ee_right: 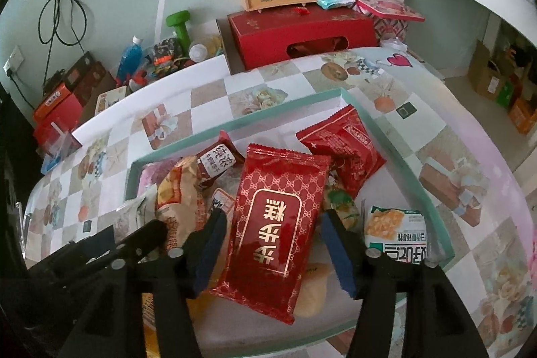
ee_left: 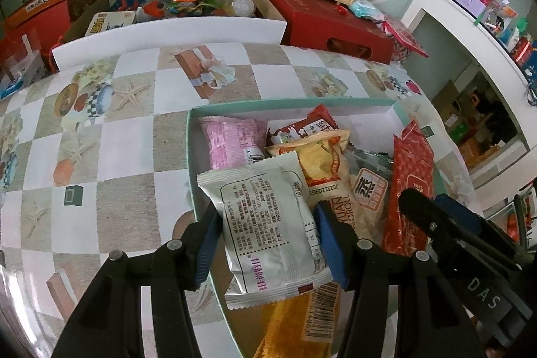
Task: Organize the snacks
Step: 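Open both grippers to drop the packs into the tray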
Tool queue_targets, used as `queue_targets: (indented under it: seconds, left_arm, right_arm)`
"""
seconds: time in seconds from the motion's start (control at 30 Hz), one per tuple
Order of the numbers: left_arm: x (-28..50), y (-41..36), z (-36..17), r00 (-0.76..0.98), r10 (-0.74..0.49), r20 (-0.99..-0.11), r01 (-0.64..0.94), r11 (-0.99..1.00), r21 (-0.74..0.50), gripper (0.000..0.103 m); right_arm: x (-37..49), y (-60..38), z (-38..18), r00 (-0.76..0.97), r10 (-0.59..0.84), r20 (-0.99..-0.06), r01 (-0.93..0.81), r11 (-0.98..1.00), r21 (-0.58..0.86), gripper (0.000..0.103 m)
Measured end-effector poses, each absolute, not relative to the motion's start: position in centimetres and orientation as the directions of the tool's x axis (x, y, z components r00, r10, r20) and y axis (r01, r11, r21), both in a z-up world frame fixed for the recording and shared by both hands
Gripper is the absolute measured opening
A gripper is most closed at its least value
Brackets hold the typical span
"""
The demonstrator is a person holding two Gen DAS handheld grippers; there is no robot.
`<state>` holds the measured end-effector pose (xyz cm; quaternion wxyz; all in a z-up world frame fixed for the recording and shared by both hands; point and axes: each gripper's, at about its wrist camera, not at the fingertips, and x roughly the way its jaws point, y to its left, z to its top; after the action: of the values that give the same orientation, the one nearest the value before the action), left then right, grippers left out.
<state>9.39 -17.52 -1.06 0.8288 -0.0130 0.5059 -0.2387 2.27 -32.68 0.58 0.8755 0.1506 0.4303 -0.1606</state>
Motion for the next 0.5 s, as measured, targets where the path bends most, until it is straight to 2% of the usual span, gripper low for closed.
queue_targets:
  seconds: [0.1, 0.17, 0.5]
  left_arm:
    - [9.4, -17.3, -0.8, 0.374, -0.416, -0.829, 0.374, 0.885, -0.276, 0.061]
    - [9.5, -17.0, -0.5, 0.376, -0.425, -0.824, 0.370, 0.884, -0.287, 0.069]
    - [9.8, -15.3, 1.1, 0.402, -0.447, -0.799, 0.341, 0.883, -0.323, 0.069]
  right_arm:
    - [2.2, -32.6, 0.9, 0.583, -0.156, -0.798, 0.408, 0.905, 0.120, 0.066]
    - [2.1, -32.6, 1.1, 0.585, -0.161, -0.795, 0.410, 0.904, 0.119, 0.068]
    - [1.7, -32.4, 2.4, 0.611, -0.172, -0.773, 0.406, 0.906, 0.119, 0.069]
